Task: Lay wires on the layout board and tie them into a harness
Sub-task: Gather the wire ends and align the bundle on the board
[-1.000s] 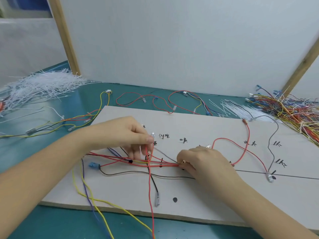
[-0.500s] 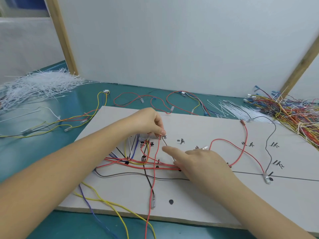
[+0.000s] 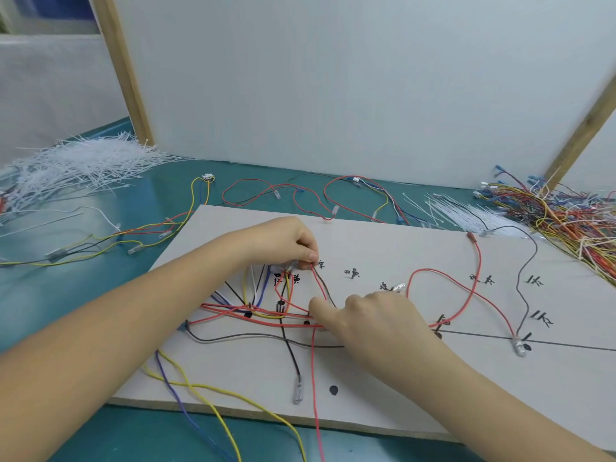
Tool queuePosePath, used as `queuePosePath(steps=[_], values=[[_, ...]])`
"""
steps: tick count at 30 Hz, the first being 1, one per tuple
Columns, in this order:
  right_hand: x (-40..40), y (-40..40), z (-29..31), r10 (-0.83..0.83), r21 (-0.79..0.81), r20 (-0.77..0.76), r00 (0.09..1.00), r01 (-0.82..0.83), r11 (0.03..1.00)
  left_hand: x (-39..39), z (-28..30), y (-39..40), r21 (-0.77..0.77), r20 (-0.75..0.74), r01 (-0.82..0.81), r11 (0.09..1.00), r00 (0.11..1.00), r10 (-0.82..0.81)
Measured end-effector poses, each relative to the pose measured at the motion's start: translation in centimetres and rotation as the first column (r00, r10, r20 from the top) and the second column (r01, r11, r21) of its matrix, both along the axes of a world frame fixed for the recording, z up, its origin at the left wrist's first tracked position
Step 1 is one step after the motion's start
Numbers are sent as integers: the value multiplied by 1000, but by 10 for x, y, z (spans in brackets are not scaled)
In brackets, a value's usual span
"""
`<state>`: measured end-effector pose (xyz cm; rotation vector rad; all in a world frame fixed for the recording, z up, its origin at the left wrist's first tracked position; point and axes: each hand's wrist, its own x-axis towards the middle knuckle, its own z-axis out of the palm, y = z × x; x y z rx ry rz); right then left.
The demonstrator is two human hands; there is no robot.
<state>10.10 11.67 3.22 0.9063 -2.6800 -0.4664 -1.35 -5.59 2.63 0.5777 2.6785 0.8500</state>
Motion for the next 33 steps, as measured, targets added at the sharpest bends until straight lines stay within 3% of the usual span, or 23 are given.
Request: queuePosePath(steps=[8, 14, 21, 23, 26, 33], values=[[12, 7, -13, 0, -147, -88, 996, -13, 989, -2, -4, 0, -144, -76, 96, 985, 991, -107], [20, 17, -25, 10, -117, -80, 997, -19, 993, 1, -3, -9, -60, -25, 118, 991, 993, -120], [16, 22, -26, 59, -135, -42, 997, -64, 989, 23, 3, 13, -446, -319, 90, 890, 914, -252], [17, 25, -28, 76, -158, -39, 996, -81, 984, 41, 4, 21, -360, -313, 157, 920, 908, -278], [18, 32, -30, 138, -198, -64, 988, -148, 969, 68, 6, 30, -219, -173, 278, 935, 932, -317], [21, 48, -19, 231, -286, 99, 968, -194, 938, 76, -1, 44, -131, -179, 154, 979, 968, -176]])
